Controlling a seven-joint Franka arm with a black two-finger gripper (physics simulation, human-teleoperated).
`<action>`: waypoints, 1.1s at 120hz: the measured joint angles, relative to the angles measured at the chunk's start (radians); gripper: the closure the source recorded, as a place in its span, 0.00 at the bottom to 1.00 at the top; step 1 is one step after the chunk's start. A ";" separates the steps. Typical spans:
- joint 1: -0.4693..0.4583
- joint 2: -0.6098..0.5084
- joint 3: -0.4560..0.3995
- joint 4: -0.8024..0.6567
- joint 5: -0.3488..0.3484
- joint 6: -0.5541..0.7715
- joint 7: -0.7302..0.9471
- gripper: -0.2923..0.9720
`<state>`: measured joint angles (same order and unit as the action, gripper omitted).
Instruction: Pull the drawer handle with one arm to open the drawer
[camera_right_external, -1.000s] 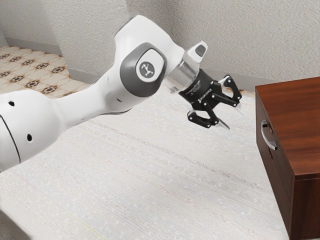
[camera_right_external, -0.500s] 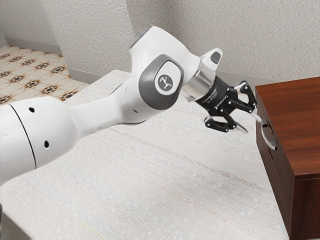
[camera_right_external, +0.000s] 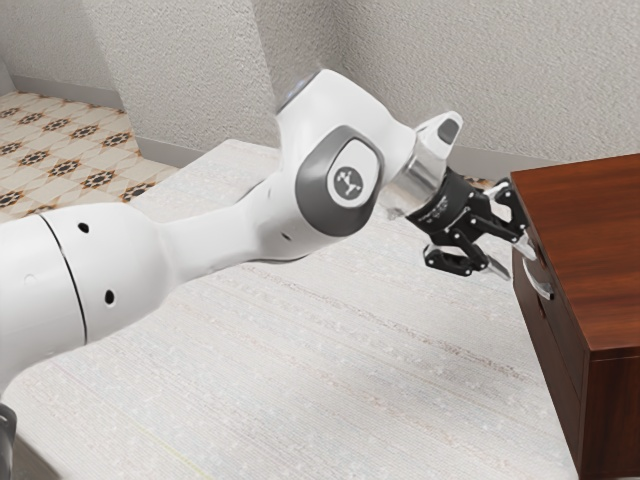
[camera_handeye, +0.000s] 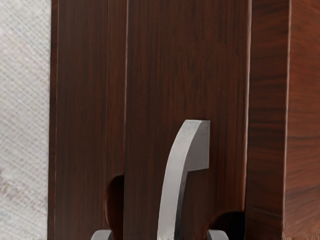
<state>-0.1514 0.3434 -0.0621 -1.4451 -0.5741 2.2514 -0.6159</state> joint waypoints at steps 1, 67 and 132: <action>0.000 0.000 -0.001 0.000 0.000 0.000 0.001 0.62; -0.001 0.012 -0.015 -0.012 0.003 0.014 0.062 0.74; 0.002 -0.030 -0.013 -0.070 0.017 0.014 0.067 0.83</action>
<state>-0.1493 0.3129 -0.0753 -1.5149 -0.5574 2.2654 -0.5485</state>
